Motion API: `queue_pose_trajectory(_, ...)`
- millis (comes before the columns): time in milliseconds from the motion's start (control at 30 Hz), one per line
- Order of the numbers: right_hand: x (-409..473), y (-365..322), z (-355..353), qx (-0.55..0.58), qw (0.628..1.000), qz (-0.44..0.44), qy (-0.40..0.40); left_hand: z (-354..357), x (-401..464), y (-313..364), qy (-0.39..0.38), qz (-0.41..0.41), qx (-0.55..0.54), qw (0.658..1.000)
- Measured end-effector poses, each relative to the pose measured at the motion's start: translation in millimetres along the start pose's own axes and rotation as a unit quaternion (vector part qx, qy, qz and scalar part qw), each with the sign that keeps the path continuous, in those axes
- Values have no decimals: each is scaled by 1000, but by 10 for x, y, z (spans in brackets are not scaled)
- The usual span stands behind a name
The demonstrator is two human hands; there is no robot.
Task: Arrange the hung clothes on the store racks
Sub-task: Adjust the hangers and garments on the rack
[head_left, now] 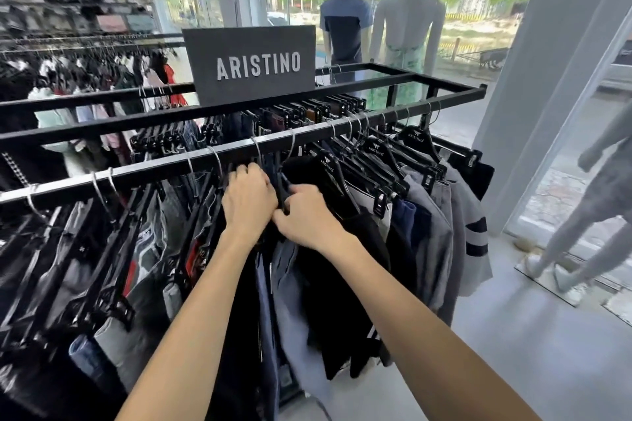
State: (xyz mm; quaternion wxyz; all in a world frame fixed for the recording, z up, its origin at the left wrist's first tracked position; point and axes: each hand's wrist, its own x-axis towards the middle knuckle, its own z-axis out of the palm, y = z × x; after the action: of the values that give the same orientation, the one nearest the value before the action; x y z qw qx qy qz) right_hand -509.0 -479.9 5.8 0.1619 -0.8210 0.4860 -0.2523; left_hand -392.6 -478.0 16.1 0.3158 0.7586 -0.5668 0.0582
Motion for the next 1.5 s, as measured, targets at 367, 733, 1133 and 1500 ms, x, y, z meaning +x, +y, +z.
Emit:
queue_pose_trajectory(367, -53, 495, -168, 208, 971, 120, -1, 46, 1, 468, -121, 86, 68, 987)
queue_pose_trajectory(733, -67, 755, -148, 6, 974, 216, 62, 291, 42, 867, -208, 89, 66, 972)
queue_pose_trajectory(1133, -476, 1494, -1039, 72, 970, 206, 108, 603, -166, 1607, -263, -40, -270, 925)
queue_pose_trajectory(1500, -1407, 2803, -2312, 20, 917, 320, 236, 1209, -1103, 3623, -300, 43, -354, 885)
